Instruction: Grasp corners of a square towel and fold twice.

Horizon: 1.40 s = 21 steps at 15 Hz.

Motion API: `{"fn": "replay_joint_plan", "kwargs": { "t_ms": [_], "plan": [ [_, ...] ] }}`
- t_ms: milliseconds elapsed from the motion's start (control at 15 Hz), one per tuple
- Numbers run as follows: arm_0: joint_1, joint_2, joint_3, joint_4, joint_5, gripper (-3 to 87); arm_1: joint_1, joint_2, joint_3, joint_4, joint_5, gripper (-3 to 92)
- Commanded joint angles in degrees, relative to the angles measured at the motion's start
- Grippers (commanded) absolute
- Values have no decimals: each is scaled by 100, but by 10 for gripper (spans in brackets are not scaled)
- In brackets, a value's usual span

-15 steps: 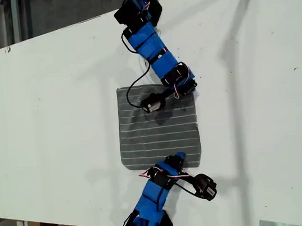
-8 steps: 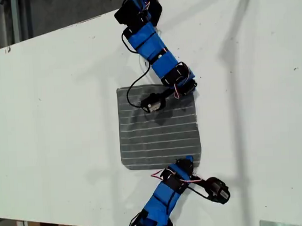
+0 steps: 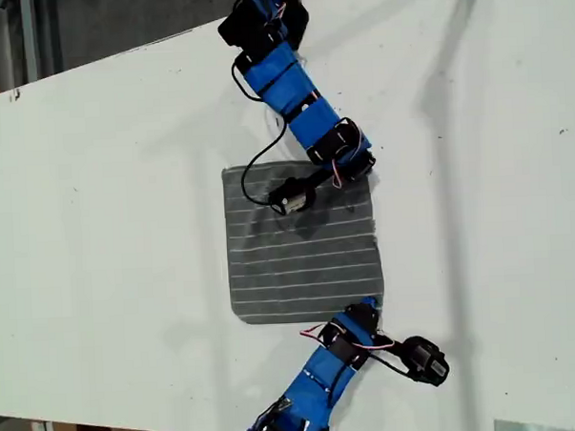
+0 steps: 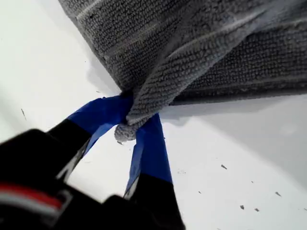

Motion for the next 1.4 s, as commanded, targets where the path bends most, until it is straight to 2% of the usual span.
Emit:
{"fn": "replay_joint_plan", "kwargs": {
  "t_ms": [0, 67, 200, 400, 533, 800, 1067, 1200, 1333],
  "plan": [
    [105, -325, -79, -668, 211, 156, -167, -9, 26, 53, 44, -1],
    [114, -624, -308, -791, 246, -1, -176, -9, 9, 53, 53, -1],
    [132, -940, -853, -650, 360, -1, -220, -9, -211, 149, 44, -1],
    [105, -940, -2347, 606, 905, -1, -404, 70, -1714, 1450, 0, -1],
    [-9, -861, -3173, 888, 1687, -1, -519, 659, -1978, 1644, 0, -1],
    [-264, -105, -3674, 396, 3173, -1, -325, 1503, -2004, 1775, -290, -1],
    [-844, 1187, -2531, 545, 3305, -1, 580, 2030, -1564, 1529, -1099, -1],
    [-1160, 2426, -1239, 229, 3226, -1, 1187, 2760, -923, 1494, -1389, -1],
    [-1626, 3955, 589, -431, 3129, -1, 1890, 3516, -202, 1424, -1714, -1]
  ]
}}
